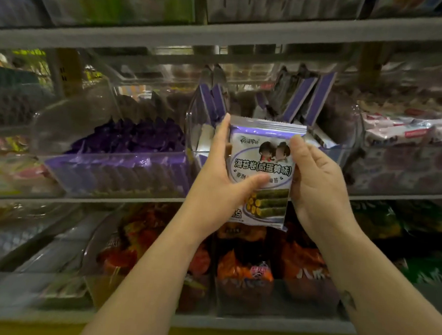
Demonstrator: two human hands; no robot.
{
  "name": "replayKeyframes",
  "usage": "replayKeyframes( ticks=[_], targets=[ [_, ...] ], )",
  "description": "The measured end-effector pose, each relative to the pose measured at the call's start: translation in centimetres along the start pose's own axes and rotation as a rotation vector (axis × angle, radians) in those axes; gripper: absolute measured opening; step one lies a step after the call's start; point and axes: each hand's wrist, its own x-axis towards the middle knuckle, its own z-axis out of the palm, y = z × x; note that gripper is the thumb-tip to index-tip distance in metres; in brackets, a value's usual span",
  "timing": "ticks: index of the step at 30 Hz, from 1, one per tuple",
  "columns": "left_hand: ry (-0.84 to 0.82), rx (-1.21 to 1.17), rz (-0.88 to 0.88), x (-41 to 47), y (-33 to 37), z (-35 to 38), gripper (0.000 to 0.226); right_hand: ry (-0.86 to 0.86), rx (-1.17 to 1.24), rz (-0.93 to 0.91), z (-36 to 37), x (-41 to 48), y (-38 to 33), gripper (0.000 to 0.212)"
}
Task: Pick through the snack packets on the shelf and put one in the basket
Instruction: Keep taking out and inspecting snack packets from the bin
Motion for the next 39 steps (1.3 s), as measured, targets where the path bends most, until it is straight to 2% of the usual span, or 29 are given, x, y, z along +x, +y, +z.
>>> replayKeyframes(
  ticks=[2,4,6,7,11,17,21,24,28,30,32,34,39],
  targets=[
    [-0.002,-0.001,-0.021,-0.4,-0.5,0.2,0.087,0.015,0.039,0.047,-0.2,-0.1,0.6,0.034],
    [0.000,0.007,-0.028,-0.6,-0.9,0.3,0.052,0.007,0.051,0.049,-0.5,-0.5,1.3,0.026],
    [0.039,-0.069,-0.052,-0.9,-1.3,0.5,0.029,0.001,0.045,0.033,-0.8,-1.1,2.0,0.014],
    [0.057,-0.140,-0.073,-1.2,-1.5,0.6,0.024,-0.003,0.045,0.029,-0.8,-1.4,2.3,0.009],
    [0.090,-0.282,-0.183,-1.9,-2.7,1.1,0.036,-0.008,0.050,0.060,-1.4,-2.0,3.4,0.006],
    [0.000,-0.374,-0.284,-2.4,-3.5,0.2,0.021,-0.045,0.130,0.137,-1.7,-2.4,3.7,0.011],
    [-0.047,-0.402,-0.353,-2.9,-3.5,-0.7,0.034,-0.054,0.112,0.176,-1.9,-2.6,3.8,0.021],
    [-0.062,-0.420,-0.382,-3.3,-3.6,-1.1,0.038,-0.098,0.032,0.189,-2.3,-2.7,3.8,0.012],
    [0.003,-0.480,-0.413,-3.5,-3.6,-1.2,0.036,-0.329,-0.131,0.287,-3.6,-2.7,3.3,0.023],
    [0.034,-0.525,-0.435,-3.5,-3.6,-1.3,0.035,-0.504,-0.230,0.433,-4.4,-2.9,3.1,0.029],
    [0.036,-0.528,-0.478,-3.6,-3.7,-1.3,0.035,-0.602,-0.264,0.579,-4.9,-3.2,3.4,0.034],
    [-0.011,-0.503,-0.548,-4.0,-4.0,-1.3,0.036,-0.615,-0.266,0.673,-5.2,-3.6,3.8,0.037],
    [-0.349,-0.557,-0.743,-5.6,-4.7,-1.8,0.048,-0.581,-0.196,0.817,-6.0,-4.2,4.0,0.041]
  ],
)
